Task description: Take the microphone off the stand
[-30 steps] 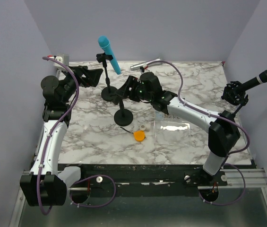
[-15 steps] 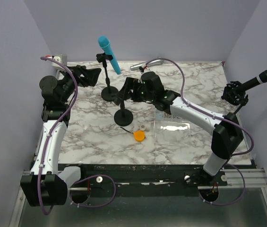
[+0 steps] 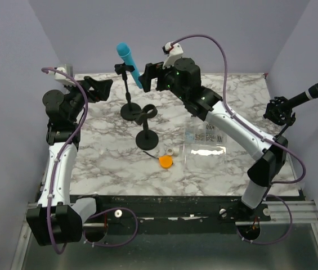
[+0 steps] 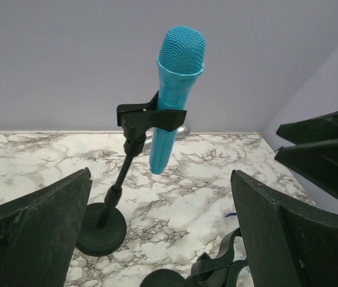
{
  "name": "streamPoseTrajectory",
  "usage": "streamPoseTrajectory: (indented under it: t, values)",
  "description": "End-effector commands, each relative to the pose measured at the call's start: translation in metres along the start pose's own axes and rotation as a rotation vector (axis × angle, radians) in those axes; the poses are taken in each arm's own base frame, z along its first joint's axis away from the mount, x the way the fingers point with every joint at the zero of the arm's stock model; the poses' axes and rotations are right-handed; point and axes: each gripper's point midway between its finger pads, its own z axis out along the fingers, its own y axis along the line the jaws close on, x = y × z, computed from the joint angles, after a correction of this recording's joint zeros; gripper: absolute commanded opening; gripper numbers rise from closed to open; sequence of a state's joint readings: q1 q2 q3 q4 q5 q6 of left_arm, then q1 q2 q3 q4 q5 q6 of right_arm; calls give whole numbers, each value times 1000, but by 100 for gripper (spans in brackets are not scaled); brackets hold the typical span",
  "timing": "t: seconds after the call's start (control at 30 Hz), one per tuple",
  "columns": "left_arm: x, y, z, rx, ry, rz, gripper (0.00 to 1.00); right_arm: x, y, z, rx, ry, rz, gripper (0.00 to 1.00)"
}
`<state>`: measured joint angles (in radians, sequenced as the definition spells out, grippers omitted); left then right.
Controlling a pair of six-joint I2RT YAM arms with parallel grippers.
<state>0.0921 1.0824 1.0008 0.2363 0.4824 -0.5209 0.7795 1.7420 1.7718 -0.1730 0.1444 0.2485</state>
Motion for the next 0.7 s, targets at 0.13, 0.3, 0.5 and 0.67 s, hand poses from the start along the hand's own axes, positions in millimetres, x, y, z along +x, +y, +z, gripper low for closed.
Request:
streamPoseTrajectory:
  t: [0.13,0.3,0.5,0.67]
  values:
    - [-5,33,9,-19,11,-64,99,-48,25,60,-85,-172,-214,100]
    - [1,47,14,-26,26,-84,99,-55,31,92,-91,-218,-247,100]
    - [14,63,20,-54,58,-85,98,-48,36,119,-112,-266,-245,100]
    - [23,67,25,-36,74,-90,98,-47,22,134,-31,-330,-257,100]
